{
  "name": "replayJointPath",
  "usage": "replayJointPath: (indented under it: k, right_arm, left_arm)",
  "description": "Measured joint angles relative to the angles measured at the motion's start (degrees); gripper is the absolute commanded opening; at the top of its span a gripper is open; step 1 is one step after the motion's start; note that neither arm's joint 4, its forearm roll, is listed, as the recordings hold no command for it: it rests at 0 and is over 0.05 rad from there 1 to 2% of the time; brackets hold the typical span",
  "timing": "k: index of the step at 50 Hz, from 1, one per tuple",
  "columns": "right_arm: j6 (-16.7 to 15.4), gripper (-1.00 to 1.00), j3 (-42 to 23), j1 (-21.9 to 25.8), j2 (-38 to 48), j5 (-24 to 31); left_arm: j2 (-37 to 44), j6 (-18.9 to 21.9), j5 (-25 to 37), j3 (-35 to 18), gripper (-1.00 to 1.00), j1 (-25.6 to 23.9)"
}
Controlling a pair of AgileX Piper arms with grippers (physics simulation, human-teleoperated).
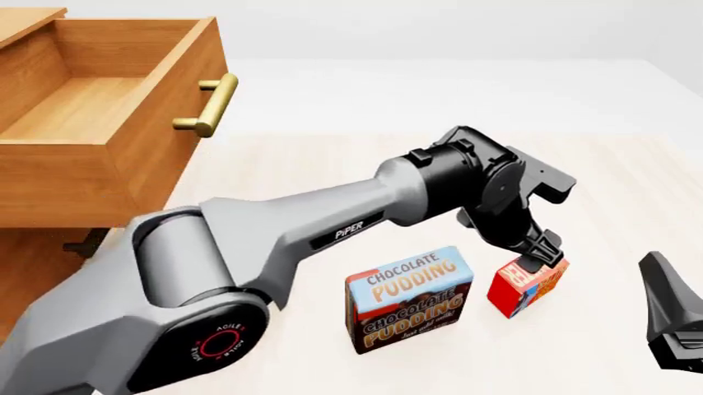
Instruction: Put the butter at the back in the top drawer of the cabinet and close it.
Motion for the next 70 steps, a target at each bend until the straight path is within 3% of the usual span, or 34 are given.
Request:
replayJointPath:
  k: [27, 70]
  right_arm:
    - [0.0, 1.0, 0.0, 0.0, 0.0, 0.0]
    - [0.0, 1.0, 0.0, 0.0, 0.0, 0.0]
  left_arm:
    - [5.03, -1.66, 2.5, -5.78, 1.0, -2.21]
    - [8.67, -2.75, 3.1, -7.97, 1.0, -2.4]
